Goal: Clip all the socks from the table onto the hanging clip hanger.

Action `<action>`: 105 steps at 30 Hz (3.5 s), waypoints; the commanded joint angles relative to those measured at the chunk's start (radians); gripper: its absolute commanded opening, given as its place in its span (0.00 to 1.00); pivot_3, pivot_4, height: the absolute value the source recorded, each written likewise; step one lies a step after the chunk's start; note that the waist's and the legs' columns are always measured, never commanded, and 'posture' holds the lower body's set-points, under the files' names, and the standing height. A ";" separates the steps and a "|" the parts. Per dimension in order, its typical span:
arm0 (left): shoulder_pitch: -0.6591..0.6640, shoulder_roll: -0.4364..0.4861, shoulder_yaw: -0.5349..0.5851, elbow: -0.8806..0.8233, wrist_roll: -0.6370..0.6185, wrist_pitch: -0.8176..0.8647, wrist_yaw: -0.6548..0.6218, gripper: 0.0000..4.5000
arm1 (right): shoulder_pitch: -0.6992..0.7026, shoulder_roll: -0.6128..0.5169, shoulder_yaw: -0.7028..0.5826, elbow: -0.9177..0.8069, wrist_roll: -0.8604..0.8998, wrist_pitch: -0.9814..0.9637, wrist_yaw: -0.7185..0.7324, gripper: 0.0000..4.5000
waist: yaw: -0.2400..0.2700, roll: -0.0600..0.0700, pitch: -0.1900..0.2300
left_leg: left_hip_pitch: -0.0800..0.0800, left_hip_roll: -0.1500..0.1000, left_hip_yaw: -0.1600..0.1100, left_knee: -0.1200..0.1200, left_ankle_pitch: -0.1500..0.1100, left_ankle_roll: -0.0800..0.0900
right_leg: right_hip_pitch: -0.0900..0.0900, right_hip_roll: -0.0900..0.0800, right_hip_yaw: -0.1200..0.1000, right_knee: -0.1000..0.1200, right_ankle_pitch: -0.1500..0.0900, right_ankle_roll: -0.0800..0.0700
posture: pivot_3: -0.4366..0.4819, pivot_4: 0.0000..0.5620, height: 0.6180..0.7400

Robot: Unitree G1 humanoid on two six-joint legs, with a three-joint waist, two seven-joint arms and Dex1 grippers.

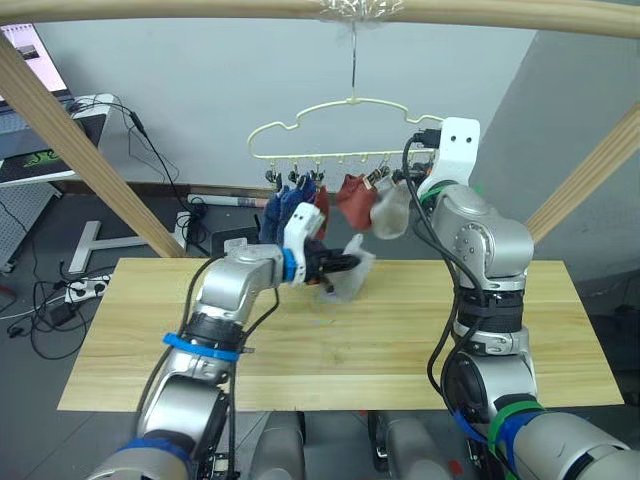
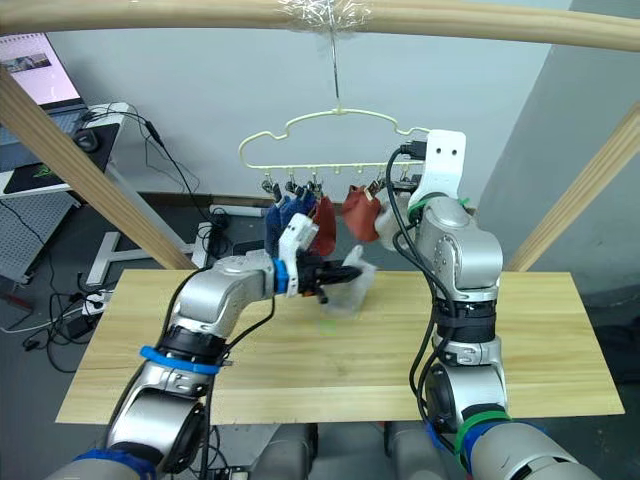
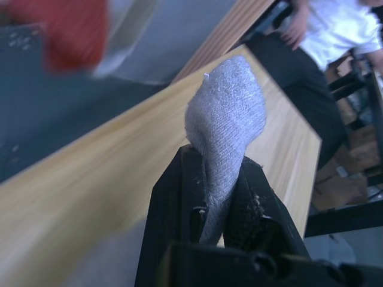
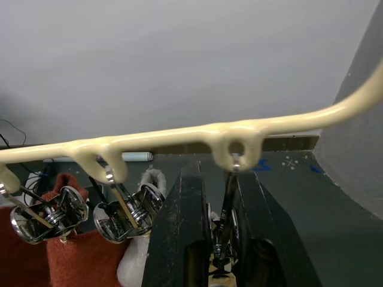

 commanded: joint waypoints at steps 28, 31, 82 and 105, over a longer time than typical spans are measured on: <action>-0.369 -0.282 0.078 0.611 0.057 -0.433 0.179 0.16 | -0.046 0.001 -0.014 -0.072 0.029 0.039 -0.022 0.02 | -0.004 0.000 0.000 | -0.001 -0.001 0.001 0.000 0.000 0.000 | 0.000 0.000 0.001 -0.001 0.000 0.000 | 0.52 0.38 1.00; -0.380 -0.285 0.087 0.622 0.059 -0.439 0.179 0.16 | -0.042 0.002 -0.013 -0.075 0.028 0.040 -0.022 0.02 | -0.004 0.000 0.000 | -0.001 -0.001 0.001 0.000 0.000 0.000 | 0.000 0.000 0.001 -0.001 0.000 0.000 | 0.52 0.38 1.00; 0.364 0.142 0.161 -0.349 -0.007 -0.221 0.117 0.99 | 0.872 -0.249 0.070 -0.925 0.147 0.223 0.267 0.57 | -0.005 0.001 -0.003 | 0.003 0.000 0.000 0.000 0.000 0.000 | 0.003 0.000 0.002 -0.003 -0.003 0.005 | 0.52 0.34 1.00; 0.726 0.232 0.311 -0.423 -0.037 -0.382 0.210 0.99 | 1.461 -0.294 0.152 -0.886 0.039 -0.302 0.317 0.57 | 0.017 -0.003 -0.054 | 0.004 0.001 0.002 0.000 0.000 0.000 | 0.010 -0.002 0.002 -0.017 -0.005 -0.003 | 0.59 0.29 1.00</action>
